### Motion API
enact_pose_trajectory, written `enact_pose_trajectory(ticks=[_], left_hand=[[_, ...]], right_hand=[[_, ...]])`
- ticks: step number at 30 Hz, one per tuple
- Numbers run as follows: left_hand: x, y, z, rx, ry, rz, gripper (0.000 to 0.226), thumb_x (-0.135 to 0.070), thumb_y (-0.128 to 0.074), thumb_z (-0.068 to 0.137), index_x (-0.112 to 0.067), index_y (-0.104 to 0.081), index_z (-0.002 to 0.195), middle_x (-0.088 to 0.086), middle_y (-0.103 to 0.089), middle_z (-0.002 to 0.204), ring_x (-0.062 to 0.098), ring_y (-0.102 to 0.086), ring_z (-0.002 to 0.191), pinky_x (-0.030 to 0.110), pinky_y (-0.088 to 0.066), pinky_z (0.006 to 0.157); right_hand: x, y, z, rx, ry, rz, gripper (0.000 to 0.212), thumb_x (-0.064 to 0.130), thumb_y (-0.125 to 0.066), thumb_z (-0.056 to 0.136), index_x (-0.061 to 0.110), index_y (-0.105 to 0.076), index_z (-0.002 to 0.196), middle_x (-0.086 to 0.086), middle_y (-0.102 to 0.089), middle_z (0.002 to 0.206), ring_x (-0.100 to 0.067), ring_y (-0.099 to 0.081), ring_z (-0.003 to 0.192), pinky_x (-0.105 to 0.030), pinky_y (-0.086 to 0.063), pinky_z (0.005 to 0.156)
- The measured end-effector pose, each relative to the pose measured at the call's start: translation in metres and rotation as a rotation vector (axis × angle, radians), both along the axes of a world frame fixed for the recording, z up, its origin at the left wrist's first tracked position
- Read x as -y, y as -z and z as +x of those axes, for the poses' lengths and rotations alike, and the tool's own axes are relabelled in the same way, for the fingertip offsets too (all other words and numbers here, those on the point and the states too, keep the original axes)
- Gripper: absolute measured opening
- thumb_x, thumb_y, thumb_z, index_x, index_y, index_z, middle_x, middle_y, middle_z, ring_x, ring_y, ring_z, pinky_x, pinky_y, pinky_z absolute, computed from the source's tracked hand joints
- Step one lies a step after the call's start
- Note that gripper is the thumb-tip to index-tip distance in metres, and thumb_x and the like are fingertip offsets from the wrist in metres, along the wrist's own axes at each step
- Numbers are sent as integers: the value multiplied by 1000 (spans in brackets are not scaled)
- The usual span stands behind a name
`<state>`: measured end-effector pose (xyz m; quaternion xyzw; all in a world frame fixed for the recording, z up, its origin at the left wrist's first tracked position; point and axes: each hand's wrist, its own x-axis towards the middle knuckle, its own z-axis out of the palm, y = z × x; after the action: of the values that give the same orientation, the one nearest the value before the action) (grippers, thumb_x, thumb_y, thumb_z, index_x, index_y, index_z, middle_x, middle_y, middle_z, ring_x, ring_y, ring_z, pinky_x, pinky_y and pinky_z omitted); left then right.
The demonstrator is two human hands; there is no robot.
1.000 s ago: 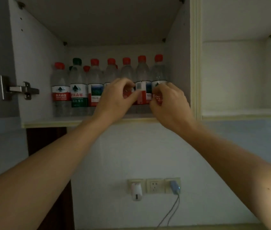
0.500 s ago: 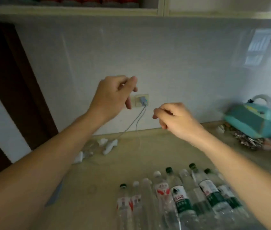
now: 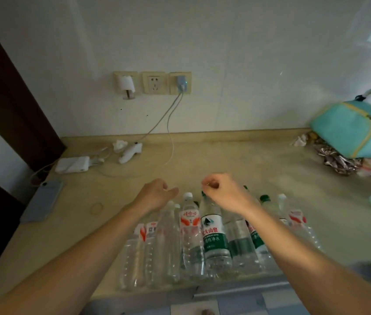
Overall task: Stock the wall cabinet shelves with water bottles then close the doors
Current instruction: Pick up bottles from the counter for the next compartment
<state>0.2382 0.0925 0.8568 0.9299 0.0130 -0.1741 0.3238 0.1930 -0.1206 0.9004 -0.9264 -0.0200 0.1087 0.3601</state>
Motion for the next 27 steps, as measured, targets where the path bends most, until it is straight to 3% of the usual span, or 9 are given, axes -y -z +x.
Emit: enact_pose_trajectory(ticks=[4,6,11,14,16,18,21,24,27], left_hand=[[3,32,7,-150,-75,46,44,-62,-63,88,-21,-57,101,-4,-62,99,11,-57,83,31,-47,68],[5,40,7,-180,-154,30,45,-59,-70,84,-17,-64,98,-3,-68,99,15,-64,87,33,-53,76],[11,46,2,-246,-211,23,37,-48,-75,85,-12,-67,90,-2,-67,80,11,-60,67,23,-42,52],[9,47,3,-246,-204,10,32,-42,-75,85,-11,-67,80,-2,-64,72,11,-58,61,21,-40,51],[3,47,4,-263,-190,-94,33,-37,-75,85,-6,-68,78,2,-64,69,16,-60,61,24,-44,56],[-8,42,6,-298,-180,-315,31,-29,-76,87,2,-73,86,9,-71,74,20,-67,67,30,-53,62],[-27,28,18,-310,-81,-469,25,-28,-73,92,-3,-77,93,23,-73,87,22,-67,74,33,-53,68],[-40,14,38,-255,-83,-555,20,-25,-74,93,-9,-78,103,24,-73,98,26,-70,84,44,-55,80],[-44,-6,62,-155,-102,-656,19,-27,-74,92,-21,-75,110,4,-78,100,19,-76,93,33,-61,78]], right_hand=[[-9,39,46,-23,-124,-186,43,39,-60,97,22,-58,136,-3,-61,136,-22,-59,121,-45,-48,104],[-17,58,64,-80,-199,-308,49,48,-57,96,24,-56,138,-4,-61,138,-27,-55,128,-53,-38,112],[-32,92,87,-281,-285,-411,50,58,-47,96,23,-62,128,-1,-68,125,-26,-56,128,-64,-8,120],[-39,94,97,-345,-258,-338,42,54,-55,93,15,-66,104,-2,-69,99,-27,-64,113,-58,-26,116],[-38,87,101,-384,-254,-235,32,45,-65,91,13,-62,92,-4,-66,90,-26,-68,97,-35,-47,89],[-37,77,102,-374,-263,-155,24,36,-71,89,16,-63,80,-2,-66,80,-18,-65,77,-24,-44,62],[-35,53,102,-359,-274,-130,29,31,-73,89,22,-62,64,6,-61,66,-5,-57,57,-18,-40,49],[-31,20,106,-343,-290,-196,36,38,-71,92,11,-70,68,0,-61,64,-8,-51,53,-21,-39,51],[-24,-15,114,-206,-246,-159,31,41,-72,91,11,-80,89,-7,-76,93,-15,-67,82,-33,-55,81]])
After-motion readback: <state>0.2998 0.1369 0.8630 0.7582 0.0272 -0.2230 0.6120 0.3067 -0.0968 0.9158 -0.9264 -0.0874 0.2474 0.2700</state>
